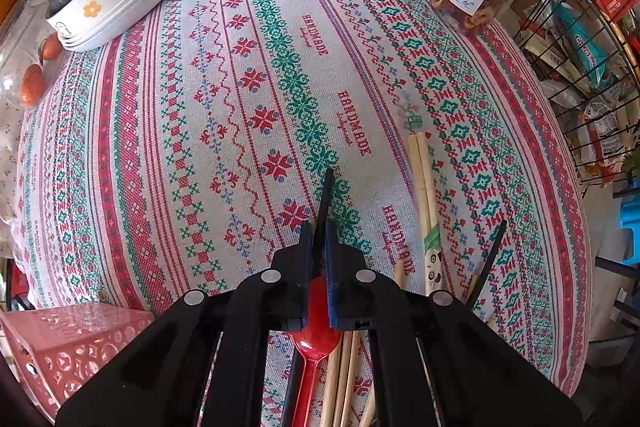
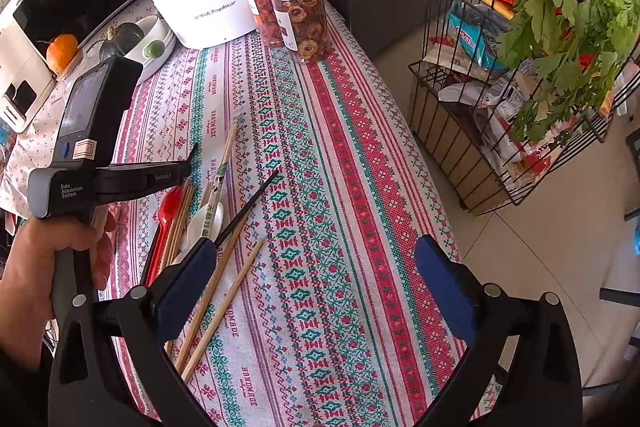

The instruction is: Organize utensils

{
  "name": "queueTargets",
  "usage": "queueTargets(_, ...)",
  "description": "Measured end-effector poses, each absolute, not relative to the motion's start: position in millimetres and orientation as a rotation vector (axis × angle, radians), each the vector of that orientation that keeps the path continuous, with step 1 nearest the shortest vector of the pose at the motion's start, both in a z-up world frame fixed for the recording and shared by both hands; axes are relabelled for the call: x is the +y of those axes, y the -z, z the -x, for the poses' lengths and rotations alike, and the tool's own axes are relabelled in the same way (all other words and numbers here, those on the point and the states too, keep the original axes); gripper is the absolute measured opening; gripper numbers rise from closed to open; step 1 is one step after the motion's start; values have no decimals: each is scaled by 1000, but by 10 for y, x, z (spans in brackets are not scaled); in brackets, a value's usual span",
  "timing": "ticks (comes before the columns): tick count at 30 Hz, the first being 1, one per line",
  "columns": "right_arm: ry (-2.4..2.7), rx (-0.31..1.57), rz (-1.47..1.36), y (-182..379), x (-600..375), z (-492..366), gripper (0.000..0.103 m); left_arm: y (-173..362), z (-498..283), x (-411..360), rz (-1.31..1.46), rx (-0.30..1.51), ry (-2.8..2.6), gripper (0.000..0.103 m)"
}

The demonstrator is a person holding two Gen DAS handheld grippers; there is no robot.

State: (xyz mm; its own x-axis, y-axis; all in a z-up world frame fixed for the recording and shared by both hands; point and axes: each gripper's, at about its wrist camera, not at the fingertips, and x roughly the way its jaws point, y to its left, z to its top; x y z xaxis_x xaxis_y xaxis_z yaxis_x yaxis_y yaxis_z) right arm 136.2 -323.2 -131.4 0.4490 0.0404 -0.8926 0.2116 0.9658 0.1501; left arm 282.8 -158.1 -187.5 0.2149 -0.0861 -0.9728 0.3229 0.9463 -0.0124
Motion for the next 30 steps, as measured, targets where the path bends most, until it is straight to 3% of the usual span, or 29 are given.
queueTargets(13, 66, 1142, -318, 1518, -3180, -1528, 94, 779, -1950, -998, -142, 1023, 433, 4)
queueTargets(15, 60, 1156, -336, 1590, -3167, -1603, 84, 619, -1793, -875, -122, 973, 447, 4)
queueTargets(23, 41, 1199, -482, 1910, -3078, -1917, 57, 292, -1155, -235, -7, 836, 460, 4)
queueTargets(30, 133, 1190, -405, 2039, -2834, -2134, 29, 208, -959, 35, 28, 769, 456, 4)
